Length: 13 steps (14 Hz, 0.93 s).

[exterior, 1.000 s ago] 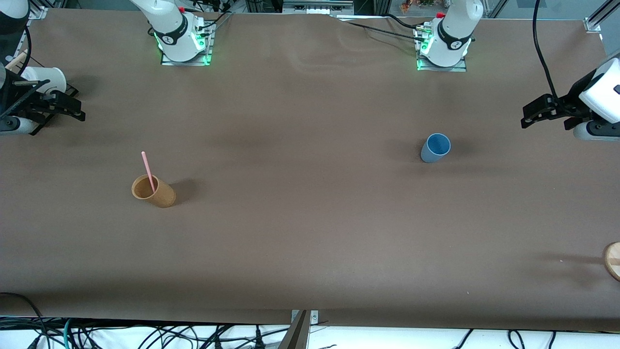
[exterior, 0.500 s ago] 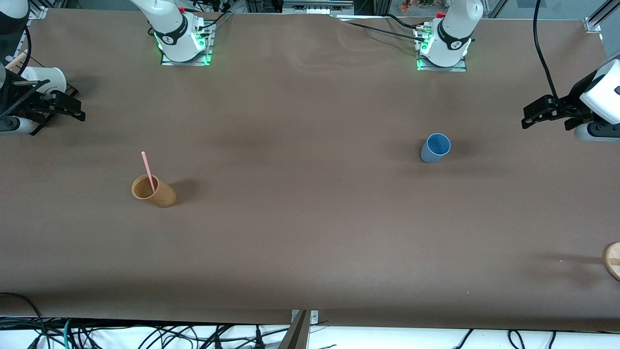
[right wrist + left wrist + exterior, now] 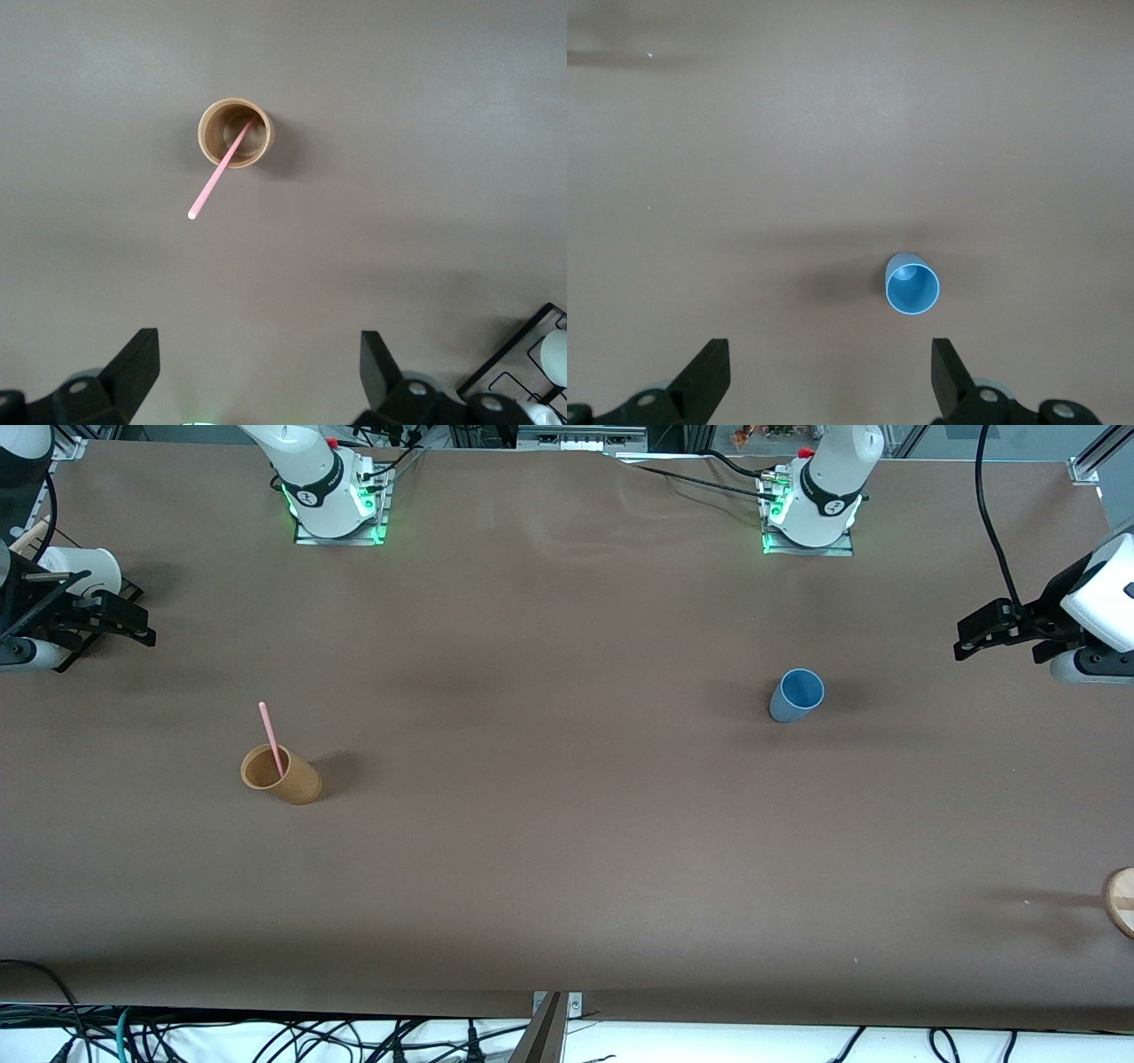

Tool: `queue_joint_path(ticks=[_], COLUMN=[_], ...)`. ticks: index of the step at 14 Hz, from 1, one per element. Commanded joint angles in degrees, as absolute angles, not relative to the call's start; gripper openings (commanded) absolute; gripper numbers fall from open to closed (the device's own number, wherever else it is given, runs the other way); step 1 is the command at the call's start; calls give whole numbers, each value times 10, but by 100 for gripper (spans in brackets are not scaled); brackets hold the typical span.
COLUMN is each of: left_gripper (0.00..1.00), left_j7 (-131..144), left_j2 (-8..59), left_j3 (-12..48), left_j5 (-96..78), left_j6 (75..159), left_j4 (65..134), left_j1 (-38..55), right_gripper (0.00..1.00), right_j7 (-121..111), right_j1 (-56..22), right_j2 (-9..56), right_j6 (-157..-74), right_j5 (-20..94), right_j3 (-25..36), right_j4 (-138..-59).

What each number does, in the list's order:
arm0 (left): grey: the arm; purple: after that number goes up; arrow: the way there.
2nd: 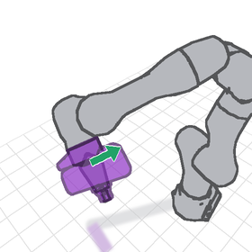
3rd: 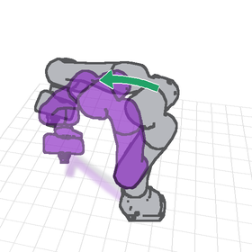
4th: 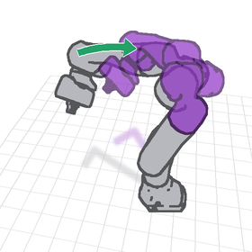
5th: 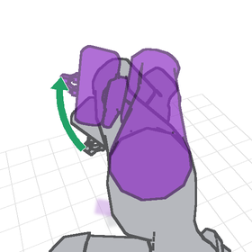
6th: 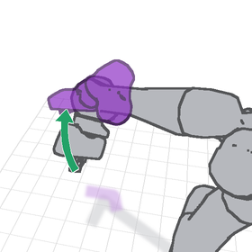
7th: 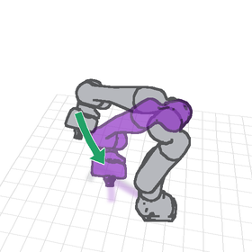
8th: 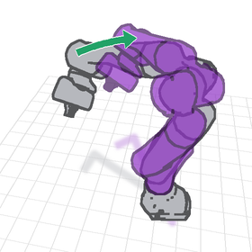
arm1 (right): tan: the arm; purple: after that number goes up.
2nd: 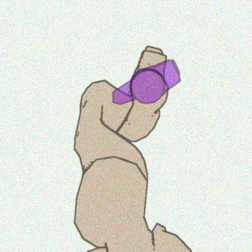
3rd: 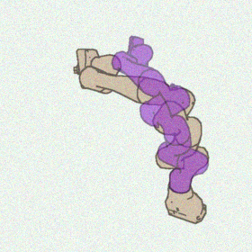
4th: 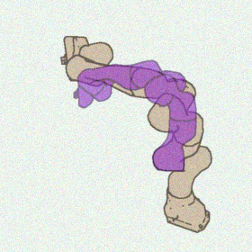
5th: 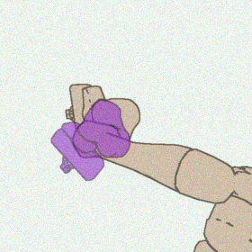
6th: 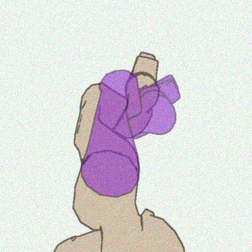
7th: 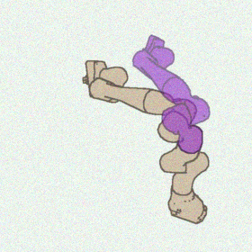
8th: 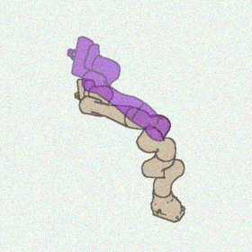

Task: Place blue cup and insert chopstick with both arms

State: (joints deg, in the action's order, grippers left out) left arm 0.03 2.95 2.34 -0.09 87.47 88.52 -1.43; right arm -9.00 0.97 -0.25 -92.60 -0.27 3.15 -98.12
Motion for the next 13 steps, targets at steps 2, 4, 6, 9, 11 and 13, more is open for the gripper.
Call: queue_joint_path(ticks=[2,4,6,9,11,13], left_gripper=[100,100,100,100,100,100], left_j7=[-1,0,4,7,7,7], left_j2=[36,36,37,40,40,47], left_j3=[24,24,23,24,25,27], left_j5=[-12,-12,-12,-12,-13,-12], left_j6=[869,869,869,868,867,867], left_j4=[874,874,875,875,878,879], left_j1=[-17,-17,-18,-17,-16,-11], right_gripper=[100,100,100,100,100,100], right_j7=[-87,-86,-87,-86,-86,-86], right_j1=[15,15,15,15,15,14], right_j2=[2,2,2,2,2,2], right_j6=[-914,-914,-914,-914,-914,-914], right_j5=[0,1,2,2,2,2], right_j3=[28,28,28,28,28,28], right_j4=[-969,-969,-969,-969,-969,-969])
